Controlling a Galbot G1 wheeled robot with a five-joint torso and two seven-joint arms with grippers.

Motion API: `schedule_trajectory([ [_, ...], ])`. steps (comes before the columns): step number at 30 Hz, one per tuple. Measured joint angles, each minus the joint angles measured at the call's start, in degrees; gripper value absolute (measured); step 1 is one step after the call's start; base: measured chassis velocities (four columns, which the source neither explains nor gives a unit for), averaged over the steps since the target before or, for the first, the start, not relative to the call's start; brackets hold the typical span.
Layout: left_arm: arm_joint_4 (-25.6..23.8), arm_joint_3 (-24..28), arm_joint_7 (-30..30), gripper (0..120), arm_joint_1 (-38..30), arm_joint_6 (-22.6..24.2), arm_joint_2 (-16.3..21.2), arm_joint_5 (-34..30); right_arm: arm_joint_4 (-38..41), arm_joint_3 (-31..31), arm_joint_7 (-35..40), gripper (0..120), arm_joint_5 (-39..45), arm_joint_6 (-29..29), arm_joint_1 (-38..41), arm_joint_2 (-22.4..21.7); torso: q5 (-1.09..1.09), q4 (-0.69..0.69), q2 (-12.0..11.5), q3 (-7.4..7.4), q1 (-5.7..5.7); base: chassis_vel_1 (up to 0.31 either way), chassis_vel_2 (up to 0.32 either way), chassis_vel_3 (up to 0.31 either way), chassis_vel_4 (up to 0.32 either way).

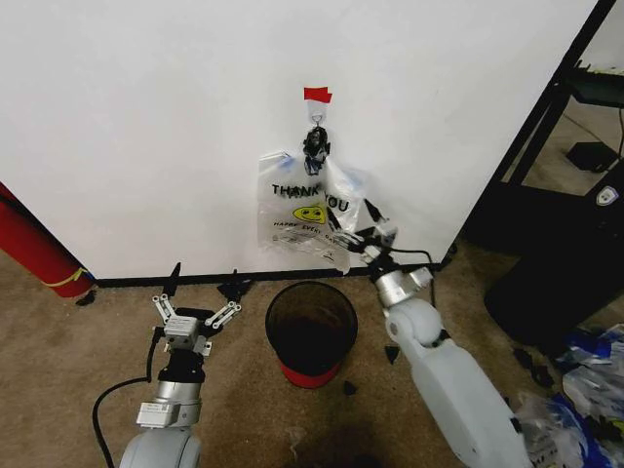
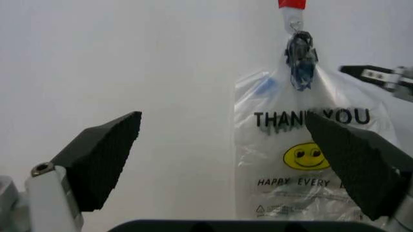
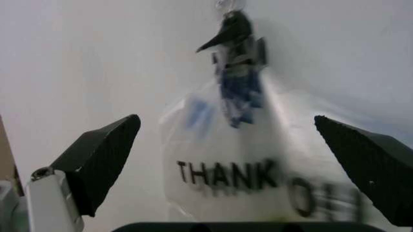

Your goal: Pick up the garbage bag from the wall and place it over the trash bin.

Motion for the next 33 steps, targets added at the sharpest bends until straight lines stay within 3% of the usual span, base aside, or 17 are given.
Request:
schedule_trajectory([
  [10,-0.38,-0.31,-0.51,100,0.37,-0.12,-0.75,0.26,-14.48,-1.88,-1.05,98,-0.20,1.90,9.88,8.37,-0.01,-0.01,0.00,0.00,0.00,0.000,0.000,0.000,0.000],
  [20,0.14,-0.43,-1.28,100,0.39,-0.31,-0.54,0.41,-16.70,-0.42,-1.37,66,-0.82,2.12,11.03,9.39,0.00,-0.02,0.00,0.00,0.00,0.000,0.000,0.000,0.000],
  [23,0.34,-0.41,-1.30,100,0.37,-0.36,-0.40,0.41,-16.39,-0.30,-1.37,62,-0.86,2.08,10.89,9.13,0.01,-0.02,0.00,0.00,0.00,0.000,0.000,0.000,0.000],
  [30,0.62,-0.22,-1.31,100,0.32,-0.46,-0.24,0.59,-15.02,-0.22,-1.34,63,-1.49,1.78,9.60,8.37,0.01,-0.02,0.00,-0.01,0.00,0.000,0.000,0.000,0.000],
  [33,0.84,-0.17,-1.31,100,0.41,-0.68,-0.24,0.86,-15.14,0.17,-1.27,75,-2.07,1.75,9.54,8.16,0.01,-0.01,0.00,-0.01,0.00,0.000,0.000,0.000,0.000],
])
